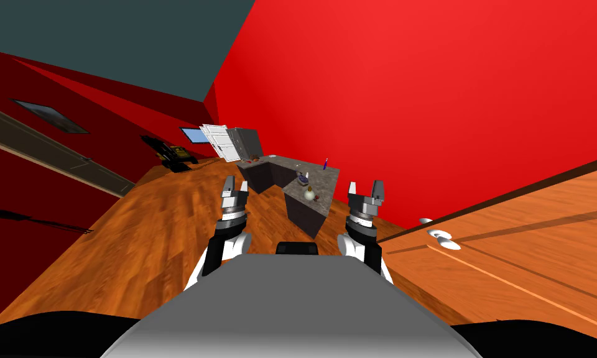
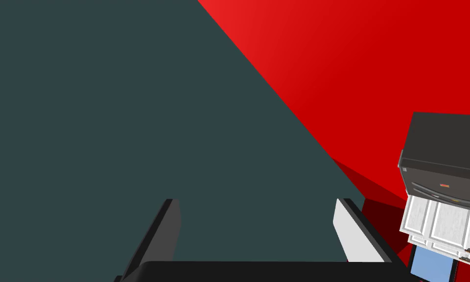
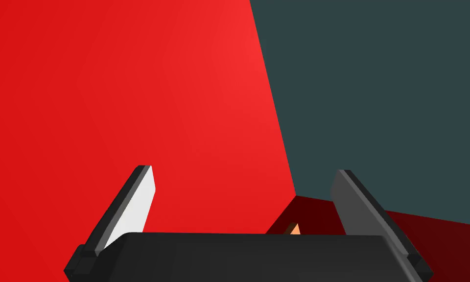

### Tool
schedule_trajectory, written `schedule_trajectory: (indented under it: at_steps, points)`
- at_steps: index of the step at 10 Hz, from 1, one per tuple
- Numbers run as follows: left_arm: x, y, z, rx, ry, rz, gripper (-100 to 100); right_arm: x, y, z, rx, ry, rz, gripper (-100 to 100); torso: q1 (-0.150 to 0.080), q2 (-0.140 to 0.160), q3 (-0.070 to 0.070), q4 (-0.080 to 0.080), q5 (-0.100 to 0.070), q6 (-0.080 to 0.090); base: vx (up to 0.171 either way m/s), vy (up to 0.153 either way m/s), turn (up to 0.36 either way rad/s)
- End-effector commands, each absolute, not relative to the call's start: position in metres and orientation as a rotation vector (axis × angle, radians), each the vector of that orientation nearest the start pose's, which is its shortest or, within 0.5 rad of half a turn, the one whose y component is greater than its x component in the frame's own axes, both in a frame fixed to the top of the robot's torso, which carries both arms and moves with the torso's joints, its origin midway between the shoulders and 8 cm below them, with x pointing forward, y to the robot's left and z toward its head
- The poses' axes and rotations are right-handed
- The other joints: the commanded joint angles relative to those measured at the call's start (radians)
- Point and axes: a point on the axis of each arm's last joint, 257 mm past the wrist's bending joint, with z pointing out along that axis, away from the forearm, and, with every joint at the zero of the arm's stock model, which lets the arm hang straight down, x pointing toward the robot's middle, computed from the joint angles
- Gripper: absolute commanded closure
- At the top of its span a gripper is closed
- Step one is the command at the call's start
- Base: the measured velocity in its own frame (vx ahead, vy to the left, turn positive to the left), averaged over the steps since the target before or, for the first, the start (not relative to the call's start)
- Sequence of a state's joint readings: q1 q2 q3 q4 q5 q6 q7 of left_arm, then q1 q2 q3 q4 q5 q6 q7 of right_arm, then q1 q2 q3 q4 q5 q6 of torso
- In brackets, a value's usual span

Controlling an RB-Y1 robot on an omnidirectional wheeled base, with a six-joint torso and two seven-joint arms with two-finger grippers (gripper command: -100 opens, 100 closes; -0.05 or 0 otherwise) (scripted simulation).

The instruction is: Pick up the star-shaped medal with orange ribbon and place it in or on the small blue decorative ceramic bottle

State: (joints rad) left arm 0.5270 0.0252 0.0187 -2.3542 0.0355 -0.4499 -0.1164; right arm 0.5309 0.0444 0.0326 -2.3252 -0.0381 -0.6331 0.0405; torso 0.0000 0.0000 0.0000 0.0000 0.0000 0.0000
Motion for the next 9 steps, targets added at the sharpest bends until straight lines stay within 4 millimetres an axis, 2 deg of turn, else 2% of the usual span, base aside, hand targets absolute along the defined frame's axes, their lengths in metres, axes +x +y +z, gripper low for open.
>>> schedule_trajectory:
  at_steps: [1,3,6,7,8,9]
  points:
    - [0.334,0.287,0.040,-0.614,0.640,-1.191,0,0.309,-0.271,0.048,0.560,0.499,1.333,-100,0.000,0.000,0.000,0.000,0.000,0.000,0.032,0.045,-0.046]
    - [0.334,0.287,0.040,-0.614,0.640,-1.191,0,0.312,-0.262,0.031,0.539,0.562,1.333,-100,0.006,-0.002,-0.001,-0.001,0.001,0.000,0.058,0.110,-0.061]
    - [0.334,0.287,0.040,-0.614,0.640,-1.191,0,0.315,-0.246,-0.012,0.517,0.689,1.329,-100,0.008,-0.005,-0.003,-0.001,0.002,0.000,0.064,0.138,-0.061]
    - [0.334,0.287,0.040,-0.614,0.640,-1.191,0,0.315,-0.245,-0.013,0.512,0.696,1.330,-100,0.010,-0.003,-0.002,-0.001,0.002,0.000,0.014,0.116,-0.021]
    - [0.334,0.287,0.040,-0.614,0.640,-1.191,0,0.315,-0.238,-0.031,0.504,0.751,1.329,-100,0.008,-0.002,-0.001,-0.001,0.002,0.000,0.016,0.088,-0.023]
    - [0.334,0.287,0.040,-0.614,0.640,-1.191,0,0.315,-0.238,-0.031,0.504,0.751,1.329,-100,0.006,-0.001,-0.001,0.000,0.002,0.000,0.016,0.066,-0.025]
